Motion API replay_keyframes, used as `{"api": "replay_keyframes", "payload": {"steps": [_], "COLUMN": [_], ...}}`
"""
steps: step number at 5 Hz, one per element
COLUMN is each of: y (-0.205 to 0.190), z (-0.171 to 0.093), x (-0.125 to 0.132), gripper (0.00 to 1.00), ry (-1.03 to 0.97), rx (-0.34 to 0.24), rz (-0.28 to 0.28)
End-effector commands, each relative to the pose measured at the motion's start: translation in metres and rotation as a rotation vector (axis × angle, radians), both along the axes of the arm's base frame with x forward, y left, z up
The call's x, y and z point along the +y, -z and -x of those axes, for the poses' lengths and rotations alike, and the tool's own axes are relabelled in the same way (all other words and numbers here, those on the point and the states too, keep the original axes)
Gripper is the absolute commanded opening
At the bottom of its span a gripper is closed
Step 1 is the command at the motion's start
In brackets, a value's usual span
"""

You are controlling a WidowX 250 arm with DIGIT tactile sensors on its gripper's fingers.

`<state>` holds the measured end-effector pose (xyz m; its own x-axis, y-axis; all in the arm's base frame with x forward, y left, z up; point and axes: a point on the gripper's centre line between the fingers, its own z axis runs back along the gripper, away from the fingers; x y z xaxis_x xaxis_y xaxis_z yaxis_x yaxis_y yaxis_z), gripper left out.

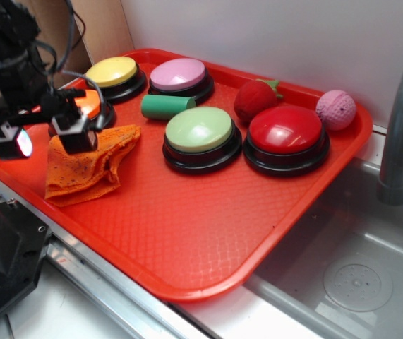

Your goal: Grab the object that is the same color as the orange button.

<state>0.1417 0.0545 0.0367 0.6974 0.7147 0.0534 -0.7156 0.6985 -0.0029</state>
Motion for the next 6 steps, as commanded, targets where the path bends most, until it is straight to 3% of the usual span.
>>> {"api": "replay_keyframes", "payload": {"steps": [1, 2, 3, 5, 6], "y": [0.016, 0.020, 0.018, 0.006, -0.024], "z": [-0.005, -0.006, -0.007, -0.014, -0.022], "x": [0.002, 0.001, -0.002, -0.009, -0.018], "gripper": [1.00, 0.06, 0.00, 0.00, 0.00], "ry": [0.003, -0.012, -0.003, 0.073, 0.159], "rx": [-0.041, -0.051, -0.064, -0.062, -0.040], "rz": [-0.003, -0.031, -0.033, -0.026, -0.044]}}
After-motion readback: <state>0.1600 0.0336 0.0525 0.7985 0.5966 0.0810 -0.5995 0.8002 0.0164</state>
